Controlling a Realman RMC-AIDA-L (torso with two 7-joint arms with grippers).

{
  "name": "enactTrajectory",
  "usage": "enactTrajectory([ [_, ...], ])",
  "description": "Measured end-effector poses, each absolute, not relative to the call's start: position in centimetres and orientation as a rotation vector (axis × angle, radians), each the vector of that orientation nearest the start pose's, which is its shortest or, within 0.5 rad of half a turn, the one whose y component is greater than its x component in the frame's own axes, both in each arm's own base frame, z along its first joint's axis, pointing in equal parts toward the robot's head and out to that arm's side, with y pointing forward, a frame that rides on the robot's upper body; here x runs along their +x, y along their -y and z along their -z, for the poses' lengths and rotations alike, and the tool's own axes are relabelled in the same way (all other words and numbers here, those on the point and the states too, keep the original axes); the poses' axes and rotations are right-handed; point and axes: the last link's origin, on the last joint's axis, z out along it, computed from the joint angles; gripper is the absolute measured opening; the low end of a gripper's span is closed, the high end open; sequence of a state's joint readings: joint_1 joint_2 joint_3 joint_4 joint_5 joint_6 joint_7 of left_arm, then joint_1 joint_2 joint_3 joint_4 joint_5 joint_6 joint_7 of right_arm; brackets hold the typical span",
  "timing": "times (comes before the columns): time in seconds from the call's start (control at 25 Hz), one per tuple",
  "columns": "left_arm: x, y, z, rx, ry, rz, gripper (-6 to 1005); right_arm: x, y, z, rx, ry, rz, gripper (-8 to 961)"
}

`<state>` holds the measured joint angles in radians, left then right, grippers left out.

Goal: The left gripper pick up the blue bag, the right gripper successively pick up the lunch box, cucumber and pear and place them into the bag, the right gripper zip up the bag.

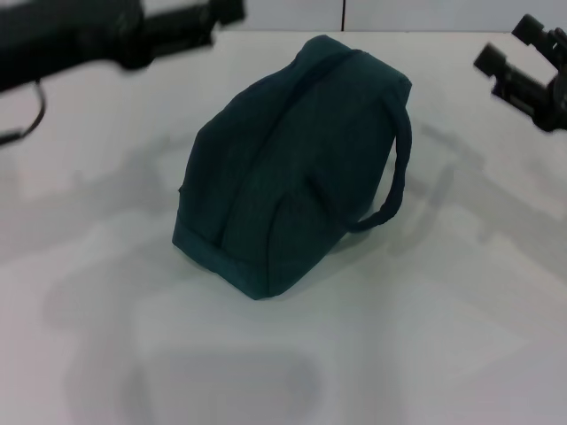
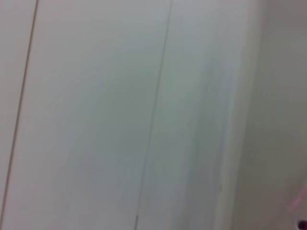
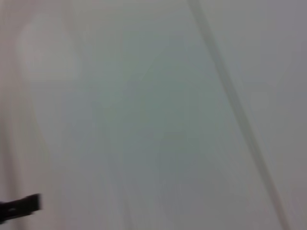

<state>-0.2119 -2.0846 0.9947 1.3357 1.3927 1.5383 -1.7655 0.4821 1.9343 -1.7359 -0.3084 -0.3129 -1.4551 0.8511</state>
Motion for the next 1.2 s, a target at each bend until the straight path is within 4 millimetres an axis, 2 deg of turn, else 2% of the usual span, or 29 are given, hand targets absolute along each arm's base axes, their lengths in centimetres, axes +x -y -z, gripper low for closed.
enactTrajectory([
  [0.28,-25.3,-25.8,-8.5,-2.498,0.453,1.055,838,25.1,-30.6,-2.9,-2.464,-0.215,-1.282,885],
  [0.52,-29.9,-22.6,-6.7,-2.478,0.501,0.939,851,25.9,-27.7,-1.2,-2.632,-0.170,-1.250,885],
  [0.68,-32.2,-20.8,-5.3,-2.453,0.407,0.863,849,26.9,-26.3,0.6,-2.651,-0.215,-1.195,885],
  [0.8,-33.1,-19.6,-4.5,-2.432,0.377,0.846,848,27.7,-25.5,2.1,-2.673,-0.263,-1.118,885],
  [0.92,-33.9,-18.8,-3.7,-2.450,0.427,0.818,847,28.4,-24.8,3.5,-2.697,-0.304,-1.046,885],
  [1.2,-35.6,-17.7,-2.5,-2.452,0.515,0.736,847,29.3,-24.5,5.1,-2.680,-0.363,-0.947,885],
])
